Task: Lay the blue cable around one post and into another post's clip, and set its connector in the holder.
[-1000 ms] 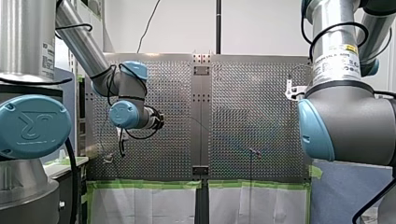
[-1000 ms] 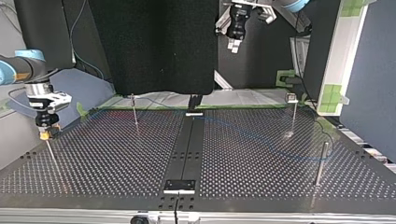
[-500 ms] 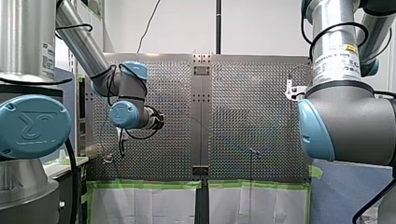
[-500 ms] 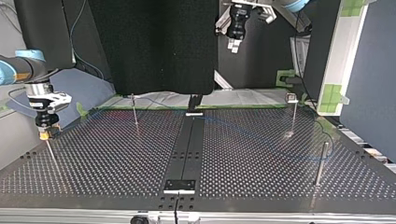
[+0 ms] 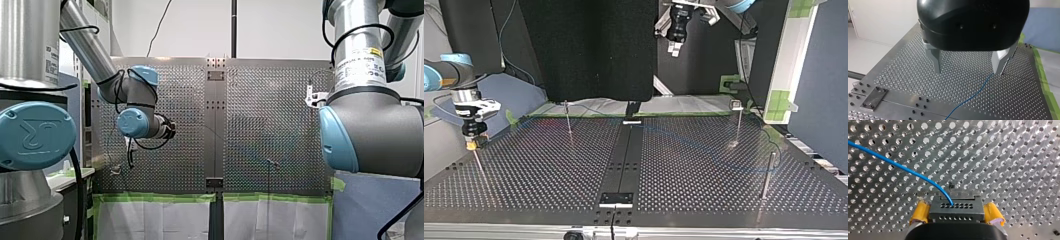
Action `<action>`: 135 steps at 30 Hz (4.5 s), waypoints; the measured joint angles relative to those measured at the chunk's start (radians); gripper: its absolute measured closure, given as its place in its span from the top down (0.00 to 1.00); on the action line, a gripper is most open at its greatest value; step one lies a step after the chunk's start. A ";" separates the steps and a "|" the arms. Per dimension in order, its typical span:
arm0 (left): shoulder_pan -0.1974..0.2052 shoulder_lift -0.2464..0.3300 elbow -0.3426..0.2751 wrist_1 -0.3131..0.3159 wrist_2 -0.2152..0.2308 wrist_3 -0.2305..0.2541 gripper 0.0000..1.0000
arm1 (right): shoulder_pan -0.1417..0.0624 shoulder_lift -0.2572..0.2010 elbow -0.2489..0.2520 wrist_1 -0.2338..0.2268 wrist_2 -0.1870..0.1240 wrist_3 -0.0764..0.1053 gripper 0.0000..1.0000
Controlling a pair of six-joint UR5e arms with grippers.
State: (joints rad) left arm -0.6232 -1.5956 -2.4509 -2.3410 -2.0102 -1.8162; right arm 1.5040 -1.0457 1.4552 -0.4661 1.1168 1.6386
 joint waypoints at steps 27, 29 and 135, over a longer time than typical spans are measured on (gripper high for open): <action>0.000 -0.004 0.000 0.000 -0.001 0.005 1.00 | -0.001 0.000 0.001 0.000 0.026 0.004 1.00; 0.000 -0.005 0.000 -0.001 -0.001 0.005 1.00 | -0.001 0.000 0.001 0.000 0.026 0.005 1.00; 0.074 -0.028 0.021 0.044 0.018 0.002 1.00 | 0.444 -0.243 0.331 0.061 0.363 -0.077 1.00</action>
State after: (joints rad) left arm -0.5491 -1.6233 -2.4299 -2.2968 -1.9918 -1.8142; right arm 1.9477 -1.2887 1.7861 -0.4047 1.4798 1.5617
